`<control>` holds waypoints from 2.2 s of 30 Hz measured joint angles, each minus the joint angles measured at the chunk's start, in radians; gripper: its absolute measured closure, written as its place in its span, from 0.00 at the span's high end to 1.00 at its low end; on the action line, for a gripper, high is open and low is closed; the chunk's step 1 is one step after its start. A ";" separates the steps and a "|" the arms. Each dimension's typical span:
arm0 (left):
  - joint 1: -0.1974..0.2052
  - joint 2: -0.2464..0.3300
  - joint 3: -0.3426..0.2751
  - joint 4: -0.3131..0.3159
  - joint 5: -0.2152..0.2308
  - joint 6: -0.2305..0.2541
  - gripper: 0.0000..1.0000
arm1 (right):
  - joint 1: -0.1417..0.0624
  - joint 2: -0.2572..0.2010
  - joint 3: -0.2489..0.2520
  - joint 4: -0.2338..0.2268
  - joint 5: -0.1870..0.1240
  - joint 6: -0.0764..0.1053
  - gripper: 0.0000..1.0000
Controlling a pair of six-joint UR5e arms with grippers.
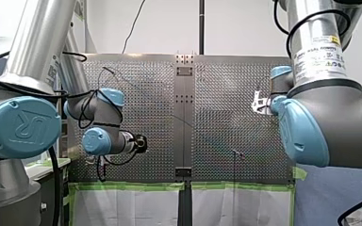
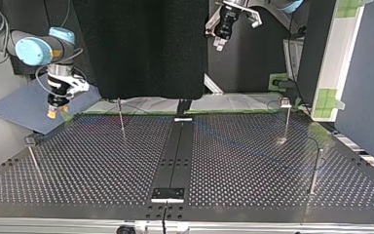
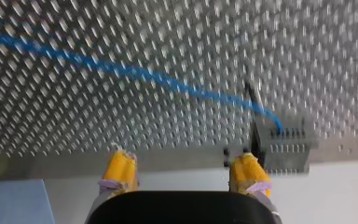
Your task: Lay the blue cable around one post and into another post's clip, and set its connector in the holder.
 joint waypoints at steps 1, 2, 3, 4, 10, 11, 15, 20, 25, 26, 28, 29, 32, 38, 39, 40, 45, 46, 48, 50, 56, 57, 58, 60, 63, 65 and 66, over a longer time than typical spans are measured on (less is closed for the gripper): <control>0.000 0.000 0.000 0.000 0.000 -0.001 1.00 | 0.008 0.000 0.001 -0.002 -0.004 -0.004 1.00; -0.001 0.000 0.000 0.000 -0.001 -0.001 1.00 | 0.017 0.000 0.002 -0.003 -0.010 -0.010 1.00; -0.001 0.000 0.000 0.001 -0.001 -0.001 1.00 | 0.024 0.000 0.003 -0.003 -0.015 -0.015 1.00; -0.001 0.000 0.000 0.002 -0.001 -0.002 1.00 | 0.030 0.000 0.003 -0.003 -0.020 -0.020 1.00; 0.007 0.000 0.003 0.021 -0.011 -0.004 1.00 | 0.080 0.001 0.006 0.030 -0.068 -0.061 1.00; 0.008 0.000 0.006 0.029 -0.020 -0.004 1.00 | 0.090 0.001 0.009 0.038 -0.078 -0.067 1.00; 0.010 0.000 0.026 0.042 -0.056 0.005 1.00 | 0.126 0.001 0.028 0.040 -0.113 -0.074 1.00; 0.013 0.000 0.069 0.023 -0.104 0.028 1.00 | 0.170 0.002 0.046 0.011 -0.158 -0.065 1.00; 0.017 0.000 0.110 0.006 -0.146 0.047 1.00 | 0.209 0.006 0.049 -0.019 -0.179 -0.056 1.00; 0.018 0.000 0.118 0.005 -0.155 0.055 1.00 | 0.218 0.008 0.049 -0.021 -0.176 -0.056 1.00; 0.020 0.000 0.127 0.004 -0.169 0.067 1.00 | 0.233 0.012 0.050 -0.023 -0.169 -0.056 1.00; 0.021 0.000 0.130 0.004 -0.179 0.076 1.00 | 0.244 0.016 0.050 -0.023 -0.164 -0.057 1.00; 0.022 0.000 0.134 0.004 -0.193 0.089 1.00 | 0.275 0.028 0.053 -0.022 -0.158 -0.062 1.00; 0.031 0.000 0.135 0.003 -0.215 0.111 1.00 | 0.335 0.059 0.060 -0.024 -0.146 -0.070 1.00; 0.032 0.000 0.135 0.003 -0.219 0.113 1.00 | 0.343 0.062 0.060 -0.025 -0.145 -0.071 1.00; 0.033 0.000 0.135 0.003 -0.221 0.115 1.00 | 0.351 0.066 0.061 -0.026 -0.144 -0.073 1.00; 0.038 0.000 0.136 0.000 -0.227 0.118 1.00 | 0.394 0.074 0.061 -0.032 -0.137 -0.075 1.00; 0.039 0.000 0.136 -0.002 -0.228 0.118 1.00 | 0.402 0.074 0.061 -0.033 -0.133 -0.075 1.00; 0.041 0.000 0.135 -0.007 -0.232 0.117 1.00 | 0.421 0.076 0.061 -0.034 -0.125 -0.075 1.00; 0.042 0.000 0.135 -0.012 -0.238 0.115 1.00 | 0.440 0.077 0.061 -0.037 -0.120 -0.075 1.00; 0.043 0.000 0.135 -0.019 -0.257 0.111 1.00 | 0.492 0.090 0.062 -0.042 -0.105 -0.077 1.00; 0.044 0.000 0.135 -0.020 -0.260 0.110 1.00 | 0.500 0.094 0.062 -0.042 -0.100 -0.079 1.00; 0.044 0.000 0.135 -0.021 -0.263 0.109 1.00 | 0.508 0.098 0.063 -0.042 -0.094 -0.080 1.00; 0.044 0.000 0.135 -0.023 -0.273 0.107 1.00 | 0.529 0.105 0.063 -0.042 -0.079 -0.084 1.00; 0.045 0.000 0.136 -0.025 -0.292 0.102 1.00 | 0.555 0.110 0.063 -0.040 -0.053 -0.091 1.00; 0.046 0.000 0.136 -0.027 -0.306 0.099 1.00 | 0.566 0.112 0.063 -0.040 -0.036 -0.100 1.00; 0.046 0.000 0.135 -0.028 -0.311 0.098 1.00 | 0.569 0.112 0.063 -0.040 -0.028 -0.104 1.00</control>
